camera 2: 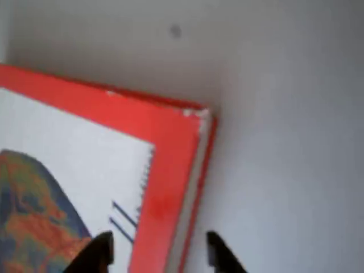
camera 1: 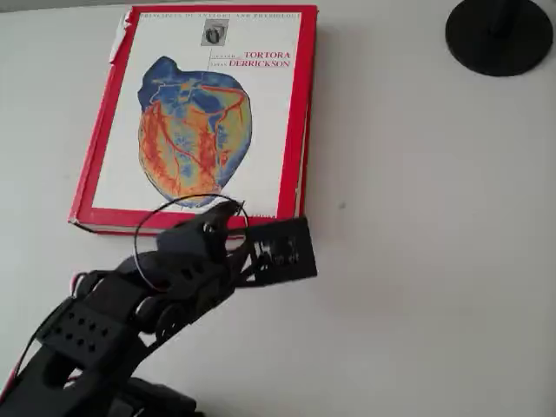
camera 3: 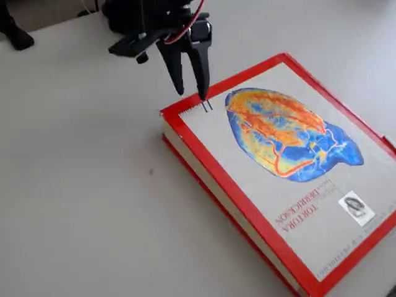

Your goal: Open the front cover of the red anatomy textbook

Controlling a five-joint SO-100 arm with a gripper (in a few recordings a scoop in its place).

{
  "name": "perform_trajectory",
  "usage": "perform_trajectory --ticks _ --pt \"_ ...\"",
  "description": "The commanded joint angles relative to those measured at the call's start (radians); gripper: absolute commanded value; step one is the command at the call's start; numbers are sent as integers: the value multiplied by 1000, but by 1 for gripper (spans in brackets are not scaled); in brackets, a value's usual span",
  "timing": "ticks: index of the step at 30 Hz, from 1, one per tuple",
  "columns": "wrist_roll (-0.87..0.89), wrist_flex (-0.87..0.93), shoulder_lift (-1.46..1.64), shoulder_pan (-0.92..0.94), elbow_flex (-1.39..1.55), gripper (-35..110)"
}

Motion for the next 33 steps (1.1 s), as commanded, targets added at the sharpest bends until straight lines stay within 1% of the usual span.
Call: perform_trajectory --ticks 1,9,14,24,33 --pt "-9 12 29 -12 -35 22" --pt "-43 -186 -115 21 -46 22" --pt "-66 -244 -161 55 -63 22" --pt "-80 -196 -112 64 -140 22" --pt "-48 -95 -46 40 -219 22"
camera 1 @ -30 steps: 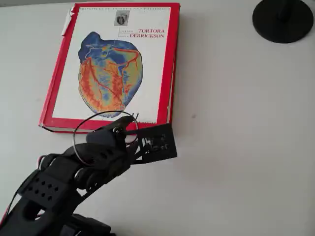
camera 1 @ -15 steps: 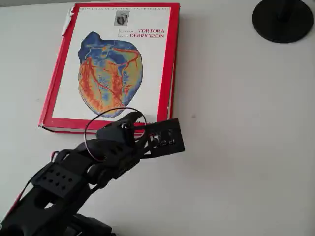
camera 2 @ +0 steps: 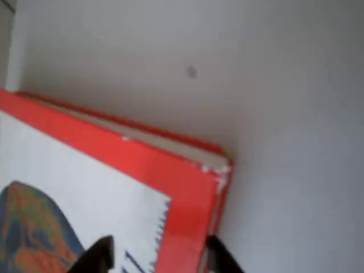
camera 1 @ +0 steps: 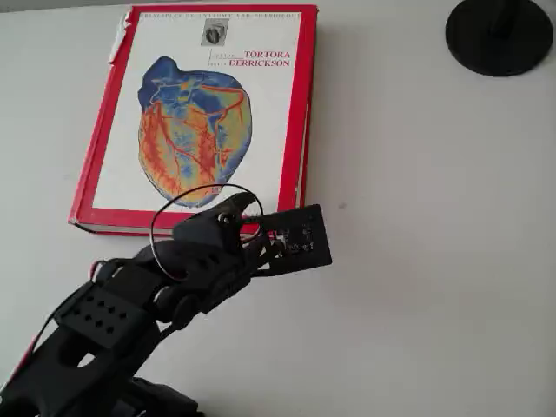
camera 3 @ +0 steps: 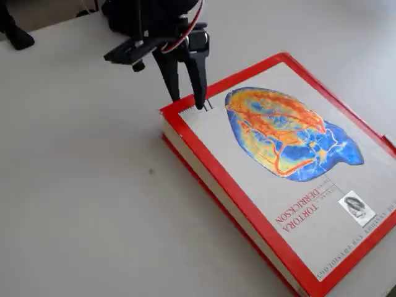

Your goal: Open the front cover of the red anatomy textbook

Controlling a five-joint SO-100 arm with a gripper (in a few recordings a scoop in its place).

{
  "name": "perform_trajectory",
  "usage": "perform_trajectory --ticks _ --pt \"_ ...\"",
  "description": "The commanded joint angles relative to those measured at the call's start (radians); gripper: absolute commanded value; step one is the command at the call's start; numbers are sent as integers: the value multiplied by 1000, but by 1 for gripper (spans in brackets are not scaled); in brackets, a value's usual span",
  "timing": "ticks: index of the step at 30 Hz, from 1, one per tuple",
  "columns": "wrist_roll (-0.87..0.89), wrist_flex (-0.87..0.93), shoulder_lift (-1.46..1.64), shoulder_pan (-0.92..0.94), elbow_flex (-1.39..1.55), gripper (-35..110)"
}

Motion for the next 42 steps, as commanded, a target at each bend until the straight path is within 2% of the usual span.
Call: perform_trajectory --ticks 1,22,36,42 --pt "17 37 98 -21 -149 22" --pt "150 345 273 -156 -453 22" --pt "199 626 252 -377 -905 22" --pt "199 683 175 -522 -1054 22"
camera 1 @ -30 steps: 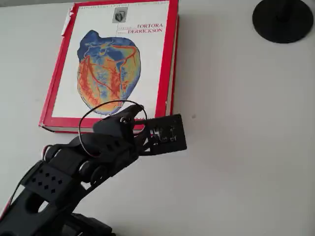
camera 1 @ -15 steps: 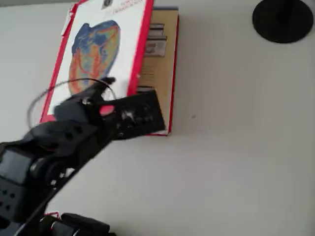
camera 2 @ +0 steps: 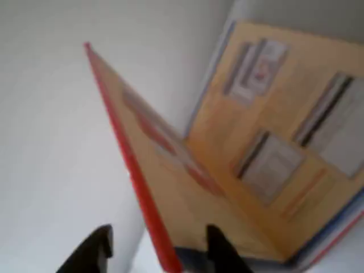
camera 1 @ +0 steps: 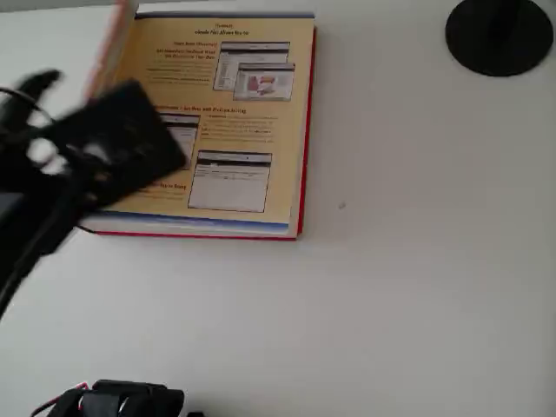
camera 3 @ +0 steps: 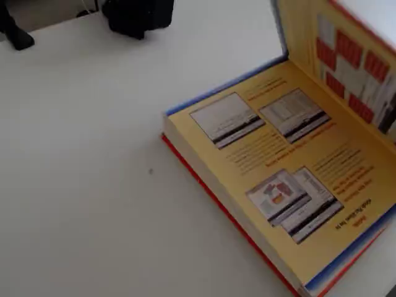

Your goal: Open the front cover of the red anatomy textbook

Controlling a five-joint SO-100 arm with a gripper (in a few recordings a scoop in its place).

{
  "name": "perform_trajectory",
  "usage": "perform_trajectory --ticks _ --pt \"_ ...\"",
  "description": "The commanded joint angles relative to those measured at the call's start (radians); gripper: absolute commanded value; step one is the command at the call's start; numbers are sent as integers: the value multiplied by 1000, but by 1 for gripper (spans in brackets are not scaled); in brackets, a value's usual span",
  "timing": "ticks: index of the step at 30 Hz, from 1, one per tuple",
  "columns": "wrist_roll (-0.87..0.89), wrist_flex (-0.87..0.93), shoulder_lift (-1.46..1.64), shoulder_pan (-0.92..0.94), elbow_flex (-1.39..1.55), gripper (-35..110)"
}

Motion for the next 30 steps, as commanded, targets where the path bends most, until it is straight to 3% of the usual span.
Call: perform_trajectory --ticks 1,10,23,30 --pt "-2 26 -43 -115 -183 22" --pt "35 -15 -176 -291 -268 22" --pt "46 0 -518 -509 -646 22" --pt "-5 21 -580 -652 -680 30"
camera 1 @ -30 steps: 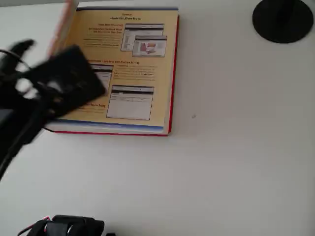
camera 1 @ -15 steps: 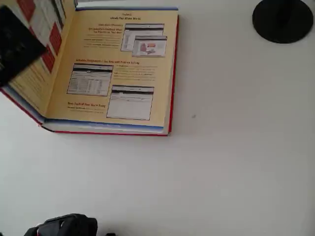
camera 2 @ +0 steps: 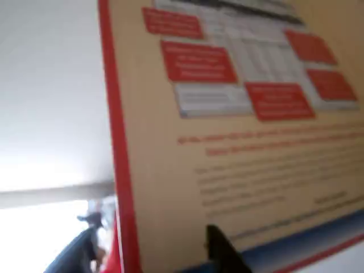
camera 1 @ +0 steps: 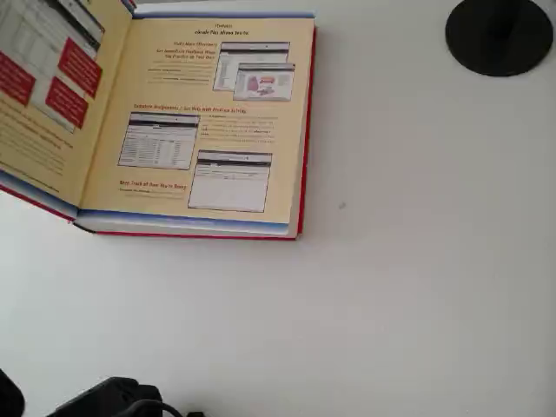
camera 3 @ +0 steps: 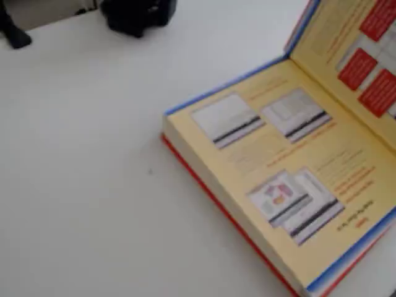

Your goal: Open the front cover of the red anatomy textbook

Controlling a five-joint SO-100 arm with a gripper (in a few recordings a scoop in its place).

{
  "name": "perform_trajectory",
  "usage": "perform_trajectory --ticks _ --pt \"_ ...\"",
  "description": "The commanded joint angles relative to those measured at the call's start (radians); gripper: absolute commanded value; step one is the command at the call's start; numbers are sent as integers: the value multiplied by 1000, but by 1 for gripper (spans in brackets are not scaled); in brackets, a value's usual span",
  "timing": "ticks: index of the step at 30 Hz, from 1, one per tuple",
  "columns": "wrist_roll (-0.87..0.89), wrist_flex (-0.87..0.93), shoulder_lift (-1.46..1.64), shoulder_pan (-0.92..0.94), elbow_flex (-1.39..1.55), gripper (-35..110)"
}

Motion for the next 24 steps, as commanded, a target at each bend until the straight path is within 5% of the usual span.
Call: perform_trajectory --ticks 1,8,24 --pt "-34 15 -26 -95 -80 30" --pt "-14 46 -31 -58 -80 29" --pt "133 276 137 518 -51 26"
